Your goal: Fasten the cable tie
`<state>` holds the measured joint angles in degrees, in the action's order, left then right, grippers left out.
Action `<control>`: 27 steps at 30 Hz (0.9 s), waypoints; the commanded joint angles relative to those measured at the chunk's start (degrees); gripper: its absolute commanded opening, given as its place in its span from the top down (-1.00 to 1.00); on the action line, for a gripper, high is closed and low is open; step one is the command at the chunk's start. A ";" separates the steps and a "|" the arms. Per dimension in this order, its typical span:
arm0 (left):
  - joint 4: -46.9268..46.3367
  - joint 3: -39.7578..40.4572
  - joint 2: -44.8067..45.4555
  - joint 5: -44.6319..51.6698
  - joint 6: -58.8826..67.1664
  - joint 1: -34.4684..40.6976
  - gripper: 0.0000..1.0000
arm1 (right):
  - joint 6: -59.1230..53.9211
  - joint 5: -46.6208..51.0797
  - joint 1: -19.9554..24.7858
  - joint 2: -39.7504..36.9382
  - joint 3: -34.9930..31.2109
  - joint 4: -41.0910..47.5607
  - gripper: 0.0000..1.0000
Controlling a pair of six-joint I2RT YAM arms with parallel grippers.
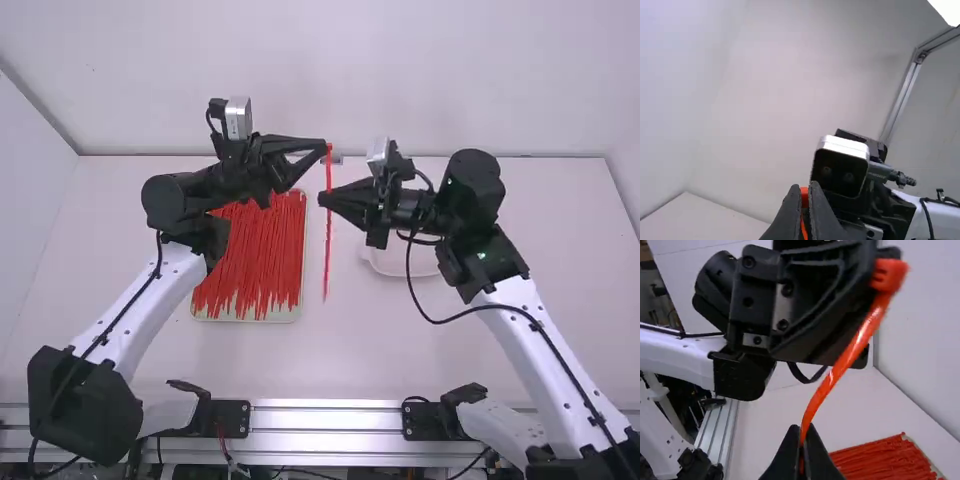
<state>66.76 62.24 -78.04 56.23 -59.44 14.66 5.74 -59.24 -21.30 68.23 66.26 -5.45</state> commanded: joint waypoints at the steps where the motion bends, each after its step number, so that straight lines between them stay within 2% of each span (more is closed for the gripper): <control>1: 0.35 -0.04 0.04 -0.81 -0.33 0.35 0.96 | 1.95 -0.37 0.70 0.02 1.20 -0.46 1.00; 3: 0.35 -0.07 0.04 -1.14 -0.11 0.35 0.96 | 1.92 -0.35 1.22 0.02 1.20 -0.13 1.00; 4: 0.37 -0.04 0.02 -1.18 -0.13 0.35 0.85 | 1.95 -0.42 1.62 0.02 1.20 -0.07 1.00; 5: 0.13 -0.04 0.04 -1.14 -0.15 0.35 0.49 | 1.81 -0.79 1.99 0.02 1.20 0.11 1.00; 7: -0.59 -0.04 0.02 -0.87 -0.11 0.28 0.01 | 1.77 -0.94 2.49 0.02 1.20 0.13 1.00; 8: -0.70 -0.02 0.04 -0.31 0.17 0.15 -0.14 | 1.79 -1.09 2.80 0.02 1.20 0.20 1.00; 10: -1.27 1.03 0.02 3.98 1.86 -1.27 -0.35 | 1.73 -2.62 3.56 0.02 1.20 0.33 1.00; 14: -6.82 4.57 0.02 11.61 8.41 -3.02 -0.50 | 1.31 -4.90 4.48 0.02 1.20 0.31 1.00; 16: -14.32 8.22 0.02 17.90 15.87 -3.91 -0.89 | 1.33 -5.29 4.76 0.02 1.20 0.33 1.00; 19: -25.27 12.07 0.02 21.70 24.65 -4.59 -0.93 | 1.31 -5.46 4.87 0.02 1.20 0.33 1.00; 21: -38.40 16.04 -0.04 22.95 34.95 -4.42 -0.90 | 1.36 -5.53 4.68 0.02 1.20 0.35 1.00; 22: -39.91 16.55 -0.09 23.10 36.06 -4.33 -0.90 | 1.33 -5.53 4.59 0.02 1.20 0.35 1.00; 23: -45.42 18.67 -0.48 24.61 40.92 -3.80 -0.82 | 1.29 -5.42 4.04 0.02 1.20 0.63 1.00; 26: -51.15 21.44 -1.27 27.19 45.66 -3.17 -0.61 | -0.11 -5.44 3.23 0.02 1.20 1.44 1.00; 27: -53.68 22.69 -1.79 27.15 46.90 -2.97 -0.48 | -0.20 -5.46 2.91 0.02 1.20 1.77 1.00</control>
<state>14.22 82.56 -79.07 79.75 -21.82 11.16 6.44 -63.96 -17.87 68.34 66.26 -3.66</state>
